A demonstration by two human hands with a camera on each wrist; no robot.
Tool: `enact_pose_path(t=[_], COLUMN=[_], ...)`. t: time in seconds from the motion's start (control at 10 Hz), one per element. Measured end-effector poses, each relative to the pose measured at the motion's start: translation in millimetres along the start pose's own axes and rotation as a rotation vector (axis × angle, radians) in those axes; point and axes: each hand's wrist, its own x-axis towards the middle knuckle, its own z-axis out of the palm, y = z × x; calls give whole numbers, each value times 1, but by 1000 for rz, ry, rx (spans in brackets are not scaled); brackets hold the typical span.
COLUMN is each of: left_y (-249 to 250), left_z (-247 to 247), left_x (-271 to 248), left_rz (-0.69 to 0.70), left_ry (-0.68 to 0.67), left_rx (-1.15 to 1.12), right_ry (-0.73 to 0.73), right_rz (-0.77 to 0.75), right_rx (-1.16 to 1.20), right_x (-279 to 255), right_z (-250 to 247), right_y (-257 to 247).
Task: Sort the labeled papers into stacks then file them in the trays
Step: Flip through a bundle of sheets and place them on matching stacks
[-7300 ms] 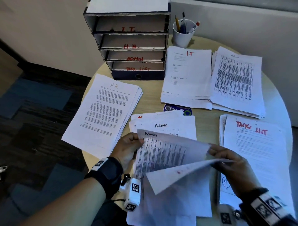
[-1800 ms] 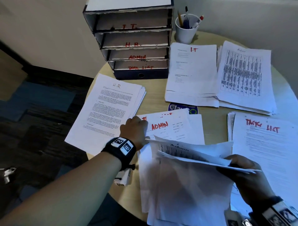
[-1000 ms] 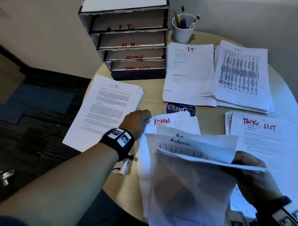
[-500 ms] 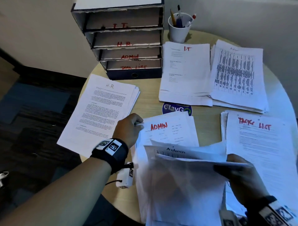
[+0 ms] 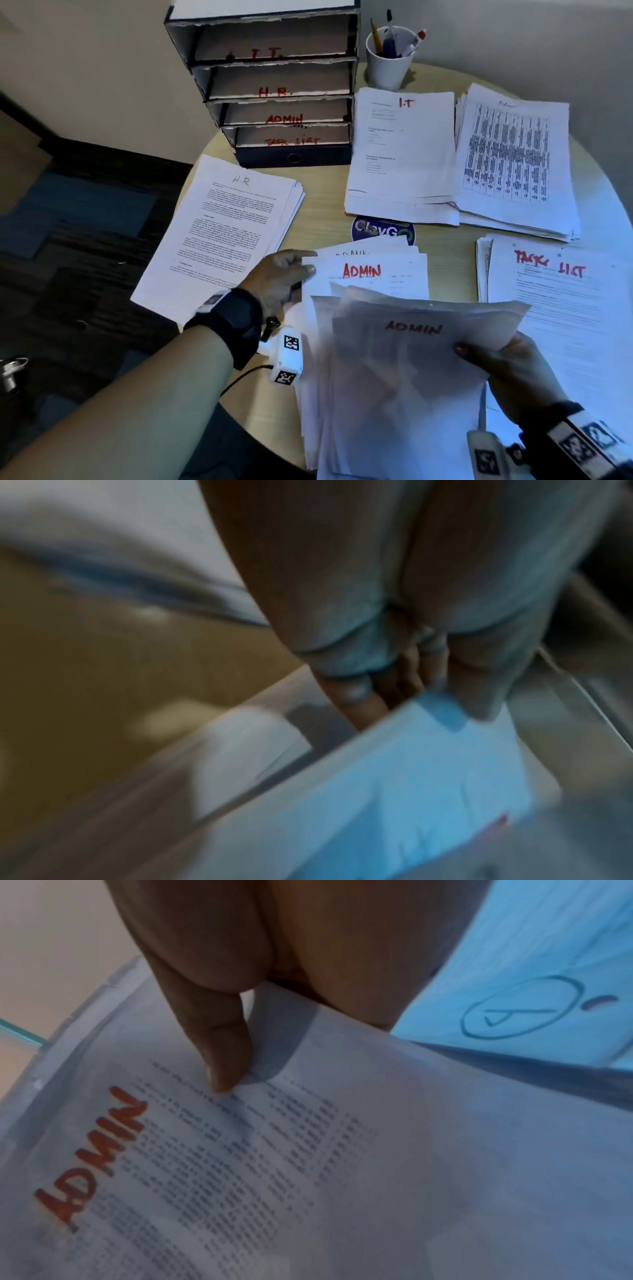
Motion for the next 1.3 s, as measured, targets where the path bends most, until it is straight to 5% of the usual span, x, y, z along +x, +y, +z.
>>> enact_pose_path(t=[0.1,0.2,0.8,1.1,1.2,1.3], left_y=[-13,-26,-35,-32,-30,-30], left_z=[-5,-9,19,28,28,27], left_x=[-12,-15,-8,-13,-15,-15], left_rz=[-119,-137,-41,-49,43,115], left_ry=[-83,-68,174,182,16,-8], left_rx=[-326,-373,-220,167,358,485], right_ry=[27,20,10,-13,-32,-29], right_rz=[6,13,60,23,25,-1], right_rx=[-63,-120,-16,-39,-77,-89], right_x=[1,0,-4,-1,-2,-1], right_z=[-3,-6,-7,-13,-14,-17], right_y=[6,10,9,12,12,17])
